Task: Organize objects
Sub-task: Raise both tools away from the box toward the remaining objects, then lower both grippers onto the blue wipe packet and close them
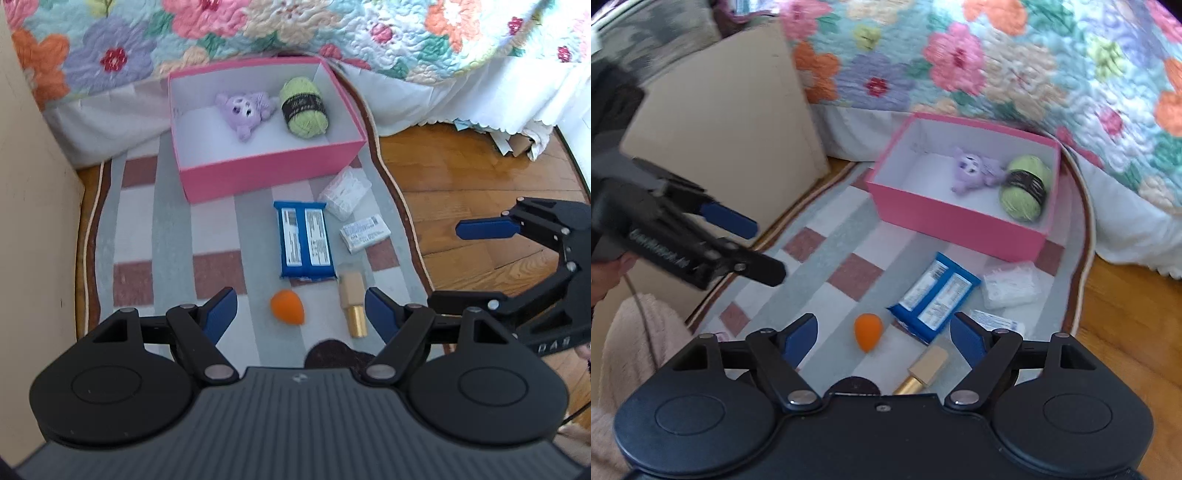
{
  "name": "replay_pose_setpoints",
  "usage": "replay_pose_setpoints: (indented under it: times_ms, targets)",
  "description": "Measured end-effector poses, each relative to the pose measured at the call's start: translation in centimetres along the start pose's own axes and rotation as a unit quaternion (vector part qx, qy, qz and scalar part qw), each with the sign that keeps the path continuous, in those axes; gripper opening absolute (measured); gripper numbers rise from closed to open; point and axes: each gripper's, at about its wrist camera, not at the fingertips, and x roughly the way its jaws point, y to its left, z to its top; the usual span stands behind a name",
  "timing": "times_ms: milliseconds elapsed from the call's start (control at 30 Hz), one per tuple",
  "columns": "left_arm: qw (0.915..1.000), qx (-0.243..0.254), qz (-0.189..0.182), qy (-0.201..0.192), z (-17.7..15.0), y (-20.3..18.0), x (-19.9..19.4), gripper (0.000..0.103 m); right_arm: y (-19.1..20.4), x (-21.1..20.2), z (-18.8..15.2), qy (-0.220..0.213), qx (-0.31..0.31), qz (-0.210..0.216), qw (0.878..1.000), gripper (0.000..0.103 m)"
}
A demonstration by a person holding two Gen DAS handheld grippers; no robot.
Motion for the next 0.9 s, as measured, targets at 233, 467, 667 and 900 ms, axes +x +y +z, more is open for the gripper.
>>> replay_pose_setpoints:
  times_ms: [233,467,667,900]
  targets:
    - [0.9996,-0.027,-0.007,-0.003,-0.2,2.4,2.8,0.088,-0.4,2.6,0.0,0.003,-0.001,-0.015,1.0,0.09]
    - [0.9996,-0.027,0.0,-0.001,0.9,4.1,7.4,0.096,-1.7,7.5,0.4,-0.024,0.043,-0.022,0.999,0.09]
    - [0.9995,-0.031,0.002,-0.005,2.2,4.3,11.2,0.096,-2.1,10.3,-0.7,-0.023,0.082,-0.01,0.996,0.09]
    - [0.9973,-0.05,-0.037,-0.039,1.6,4.4,15.6,0.096,-3.5,16.0,-2.8,-0.024,0.109,-0.012,0.994,0.09]
